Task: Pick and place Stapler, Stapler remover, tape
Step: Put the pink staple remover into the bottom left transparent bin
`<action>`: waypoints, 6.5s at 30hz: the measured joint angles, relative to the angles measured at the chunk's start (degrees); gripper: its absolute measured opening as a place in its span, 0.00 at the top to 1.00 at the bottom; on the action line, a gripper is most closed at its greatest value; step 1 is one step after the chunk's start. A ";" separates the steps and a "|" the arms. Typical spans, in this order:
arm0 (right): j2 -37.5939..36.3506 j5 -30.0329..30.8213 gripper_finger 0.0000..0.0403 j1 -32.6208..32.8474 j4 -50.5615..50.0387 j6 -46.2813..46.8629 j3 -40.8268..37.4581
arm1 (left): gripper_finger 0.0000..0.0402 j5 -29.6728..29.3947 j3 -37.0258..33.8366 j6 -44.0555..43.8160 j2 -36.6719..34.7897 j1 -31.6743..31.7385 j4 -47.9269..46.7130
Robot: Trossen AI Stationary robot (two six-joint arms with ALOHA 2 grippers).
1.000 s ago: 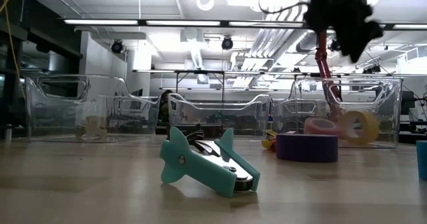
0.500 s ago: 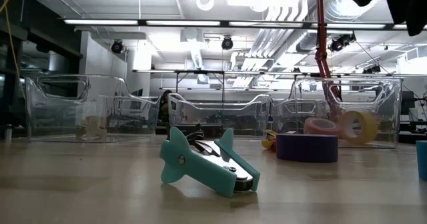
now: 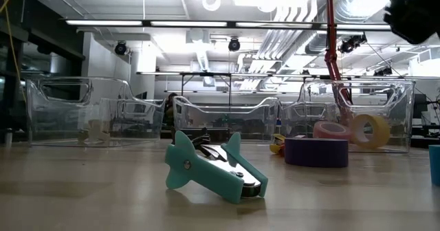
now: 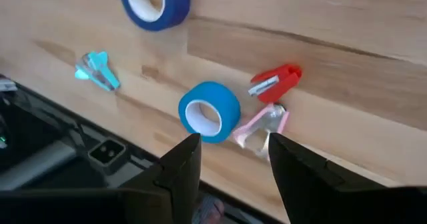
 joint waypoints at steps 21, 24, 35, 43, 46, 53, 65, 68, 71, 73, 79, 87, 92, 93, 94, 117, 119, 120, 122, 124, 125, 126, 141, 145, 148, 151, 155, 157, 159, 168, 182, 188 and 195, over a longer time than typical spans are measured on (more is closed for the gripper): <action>0.00 0.94 0.59 0.56 9.83 -12.08 -9.35 | 0.70 1.34 0.02 0.62 0.02 0.01 0.05; 0.06 2.96 0.59 0.53 1.94 -10.34 -6.51 | 0.70 2.19 0.02 0.57 0.02 0.01 0.07; 8.62 3.76 0.70 0.74 -26.19 -8.71 17.10 | 0.70 2.23 0.04 0.47 0.02 0.01 0.28; 22.02 -1.63 0.70 4.04 -27.38 -5.33 24.94 | 0.70 4.41 0.04 0.51 0.02 0.01 0.12; 25.61 -3.17 0.66 5.71 -27.26 -2.06 25.78 | 0.70 4.41 0.04 0.77 0.02 0.01 -0.04; 29.27 -2.47 0.48 8.77 -25.11 9.07 25.79 | 0.70 4.45 0.04 1.35 0.02 0.01 -0.04; 32.98 -1.99 0.34 5.42 -22.84 11.28 25.55 | 0.70 4.56 0.04 2.50 0.02 0.01 -0.02; 34.37 -2.01 0.34 5.00 -21.59 11.33 25.55 | 0.70 4.59 0.04 2.39 0.02 0.01 0.00; 35.56 -2.17 0.34 5.00 -20.61 11.65 25.55 | 0.70 4.59 0.04 2.34 0.02 0.01 0.02; 36.45 -2.49 0.34 5.00 -19.99 11.75 25.55 | 0.70 4.59 0.04 2.34 0.02 0.01 0.00; 38.29 -3.72 0.34 5.00 -19.47 12.40 25.55 | 0.70 4.59 0.04 2.34 0.02 0.01 0.00; 38.66 -4.22 0.42 5.13 -14.12 12.56 23.47 | 0.70 4.56 0.04 2.37 0.02 0.01 -0.02; 38.36 -6.09 0.50 5.11 -8.94 12.52 20.73 | 0.70 4.56 0.04 2.37 0.00 0.01 -0.04; 38.32 -6.12 0.52 5.13 -8.85 12.48 20.59 | 0.70 4.56 0.04 2.37 0.00 0.01 -0.04; 38.24 -6.14 0.53 5.13 -8.89 12.40 20.57 | 0.70 4.56 0.04 2.38 0.00 -0.01 -0.04; 31.62 -3.03 0.79 5.20 -10.59 -0.55 20.22 | 0.70 4.55 0.04 2.34 0.00 0.01 0.01; 29.79 -0.24 0.79 5.20 -10.69 -4.18 20.22 | 0.70 4.54 0.04 2.34 0.00 0.01 0.16; 28.98 1.32 0.79 5.20 -10.69 -6.25 20.24 | 0.70 4.52 0.04 2.34 0.00 0.01 0.34; 27.17 4.69 0.79 4.85 -10.73 -10.46 20.26 | 0.70 4.41 0.04 2.35 0.03 0.01 0.93; 25.27 8.04 0.79 4.31 -10.66 -14.47 20.26 | 0.70 4.13 0.04 2.52 0.30 0.01 3.04; 24.34 10.17 0.79 3.96 -10.49 -16.67 20.26 | 0.70 3.89 0.04 2.77 0.39 0.01 4.26; 23.33 12.49 0.79 3.56 -10.19 -18.93 20.26 | 0.70 3.71 0.04 3.17 0.45 0.01 5.51; 10.76 31.71 0.79 -6.01 15.20 -70.40 20.33 | 0.70 4.08 0.04 16.93 7.71 0.06 35.73; 9.70 29.24 0.79 -8.65 21.17 -78.72 20.33 | 0.70 4.06 0.04 19.40 9.70 0.07 42.07; 9.64 26.35 0.79 -10.31 25.03 -83.40 20.33 | 0.70 4.05 0.04 19.50 10.87 0.62 45.38; 9.64 23.19 0.79 -11.78 27.41 -86.69 20.33 | 0.70 5.87 0.04 19.35 12.24 2.31 48.15; 9.64 20.73 0.79 -13.46 29.55 -91.16 20.33 | 0.70 10.36 0.07 19.02 13.78 5.57 52.68; 9.64 19.28 0.79 -14.34 30.74 -93.22 20.38 | 0.70 12.58 0.07 19.02 14.51 6.83 53.66; 9.64 18.53 0.79 -15.23 31.73 -94.69 20.39 | 0.70 13.81 0.07 19.03 14.97 8.19 54.47; 9.62 13.22 0.78 -19.69 37.12 -100.76 20.42 | 0.70 17.48 0.04 19.04 15.21 11.15 55.26; 12.85 5.00 0.78 -23.45 45.48 -104.54 20.42 | 0.70 16.96 0.04 21.01 15.19 11.33 56.70; 14.71 2.95 0.78 -24.30 49.06 -104.54 20.42 | 0.70 16.89 0.04 20.99 15.19 11.31 56.54; 15.45 2.78 0.78 -24.55 50.69 -104.50 20.42 | 0.70 16.98 0.04 20.99 15.15 11.31 56.57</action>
